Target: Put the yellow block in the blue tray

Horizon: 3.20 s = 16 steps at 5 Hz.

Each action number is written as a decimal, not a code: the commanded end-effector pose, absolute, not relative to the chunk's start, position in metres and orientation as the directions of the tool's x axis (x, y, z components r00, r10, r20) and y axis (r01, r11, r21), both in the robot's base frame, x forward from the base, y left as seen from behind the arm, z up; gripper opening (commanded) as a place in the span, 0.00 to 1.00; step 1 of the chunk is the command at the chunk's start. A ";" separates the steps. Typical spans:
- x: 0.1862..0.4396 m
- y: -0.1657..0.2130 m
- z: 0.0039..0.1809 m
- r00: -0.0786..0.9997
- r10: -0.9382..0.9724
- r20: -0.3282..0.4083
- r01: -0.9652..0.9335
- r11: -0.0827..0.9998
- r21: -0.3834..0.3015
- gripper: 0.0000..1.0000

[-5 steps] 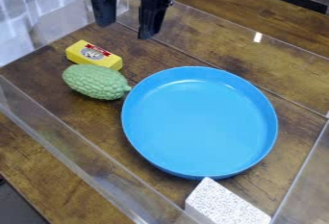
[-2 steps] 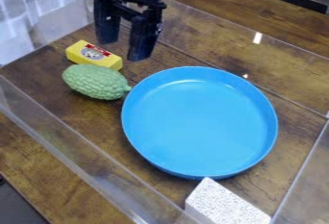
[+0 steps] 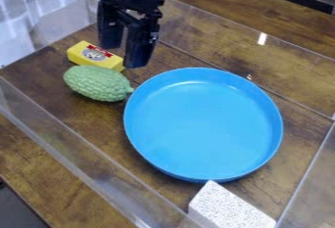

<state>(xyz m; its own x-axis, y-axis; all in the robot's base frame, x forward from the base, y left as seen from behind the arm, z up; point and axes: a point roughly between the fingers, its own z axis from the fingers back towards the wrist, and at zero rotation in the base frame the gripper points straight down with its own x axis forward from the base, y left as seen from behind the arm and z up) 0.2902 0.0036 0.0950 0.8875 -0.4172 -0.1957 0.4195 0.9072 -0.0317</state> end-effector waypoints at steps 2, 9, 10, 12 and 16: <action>0.294 0.017 0.098 0.844 -0.504 -0.185 0.508 0.861 -0.023 1.00; 0.310 0.079 0.074 0.621 -0.752 -0.221 0.771 0.637 0.000 1.00; 0.315 0.089 0.068 0.580 -0.784 -0.223 0.805 0.594 0.006 1.00; 0.324 0.105 0.056 0.506 -0.834 -0.219 0.858 0.513 0.025 1.00; 0.335 0.113 0.016 0.465 -0.866 -0.185 0.884 0.465 0.047 1.00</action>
<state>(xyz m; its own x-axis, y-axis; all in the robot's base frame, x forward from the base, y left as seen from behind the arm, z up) 0.3371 0.1135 0.0308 0.4763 -0.8600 -0.1832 0.8791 0.4695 0.0819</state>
